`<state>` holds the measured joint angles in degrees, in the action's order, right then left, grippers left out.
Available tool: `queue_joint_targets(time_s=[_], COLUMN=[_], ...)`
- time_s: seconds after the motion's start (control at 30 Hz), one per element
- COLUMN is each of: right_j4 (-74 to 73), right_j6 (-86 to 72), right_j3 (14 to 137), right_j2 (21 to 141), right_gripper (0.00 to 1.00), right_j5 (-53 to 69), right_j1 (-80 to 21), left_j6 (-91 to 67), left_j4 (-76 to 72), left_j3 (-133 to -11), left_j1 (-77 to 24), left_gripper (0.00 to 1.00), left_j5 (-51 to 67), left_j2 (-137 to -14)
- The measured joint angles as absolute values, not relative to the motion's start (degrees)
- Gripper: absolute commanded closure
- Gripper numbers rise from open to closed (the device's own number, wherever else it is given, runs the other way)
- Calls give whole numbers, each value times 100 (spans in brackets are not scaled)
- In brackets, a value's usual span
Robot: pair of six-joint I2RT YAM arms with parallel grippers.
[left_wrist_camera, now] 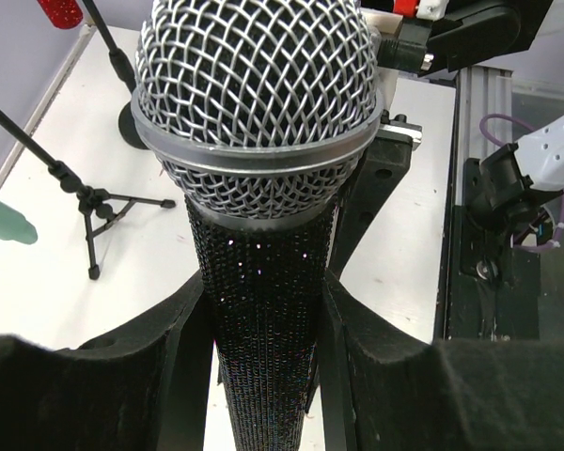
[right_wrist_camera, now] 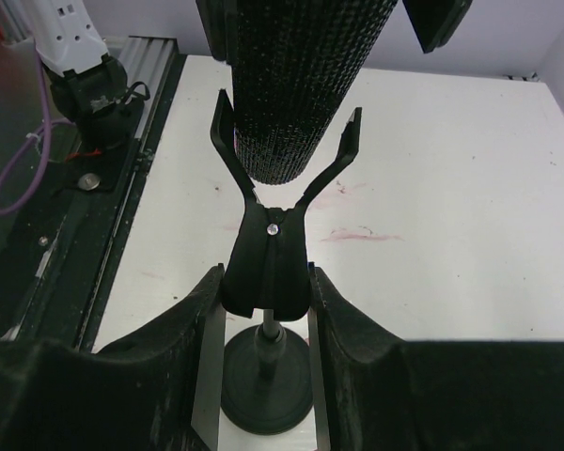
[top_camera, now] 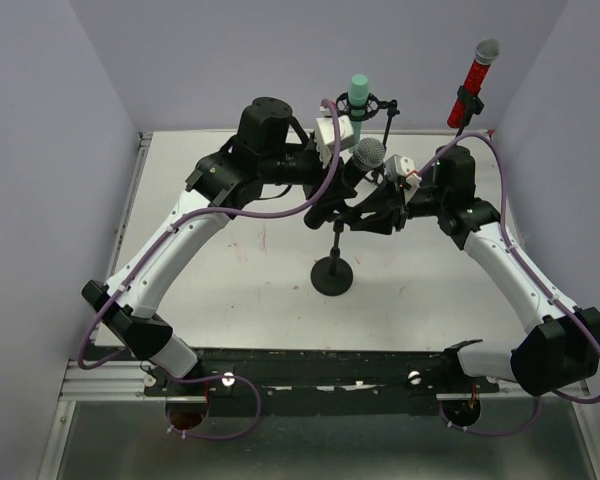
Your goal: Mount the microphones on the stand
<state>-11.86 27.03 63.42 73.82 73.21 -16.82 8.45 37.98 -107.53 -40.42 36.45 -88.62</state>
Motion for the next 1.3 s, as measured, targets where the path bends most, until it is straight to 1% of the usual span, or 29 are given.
queue_joint_targets(time_s=[0.43,0.5,0.57,0.6,0.63,0.73,0.77,0.8,0.87,1.07,1.1,1.13,1.23,1.3], right_j4=[-1179,-1181,-1181,-1181,-1181,-1181,-1179,-1177,-1120,-921,-899,-880,-801,-727], right_j6=[2683,2679,2676,2668,2650,2611,2582,2554,2488,2353,2335,2320,2250,2193], right_j3=[6335,6335,6335,6335,6335,6335,6335,6333,6302,6226,6217,6211,6171,6121], right_j2=[7382,7382,7382,7382,7382,7382,7382,7382,7382,7380,7380,7380,7369,7345], right_gripper=[91,90,87,80,71,36,31,26,22,14,12,11,7,7], right_j5=[7319,7321,7321,7321,7321,7321,7319,7328,7391,7489,7491,7491,7491,7487], right_j1=[-1671,-1669,-1664,-1664,-1664,-1664,-1664,-1660,-1658,-1656,-1656,-1656,-1656,-1656], left_j6=[989,987,987,987,985,982,978,980,980,965,963,952,902,847], left_j4=[3946,3940,3935,3933,3933,3931,3929,3913,3889,3876,3872,3870,3868,3865], left_j3=[-10698,-10698,-10698,-10698,-10698,-10698,-10698,-10696,-10691,-10685,-10683,-10683,-10683,-10683], left_j1=[-4088,-4095,-4097,-4099,-4099,-4099,-4099,-4101,-4121,-4128,-4128,-4128,-4128,-4132], left_gripper=[100,100,100,100,100,100,100,100,100,100,96,88,49,31], left_j5=[3640,3640,3640,3640,3640,3640,3642,3642,3634,3625,3625,3623,3614,3573], left_j2=[-9124,-9126,-9131,-9131,-9133,-9133,-9133,-9133,-9133,-9133,-9133,-9135,-9135,-9135])
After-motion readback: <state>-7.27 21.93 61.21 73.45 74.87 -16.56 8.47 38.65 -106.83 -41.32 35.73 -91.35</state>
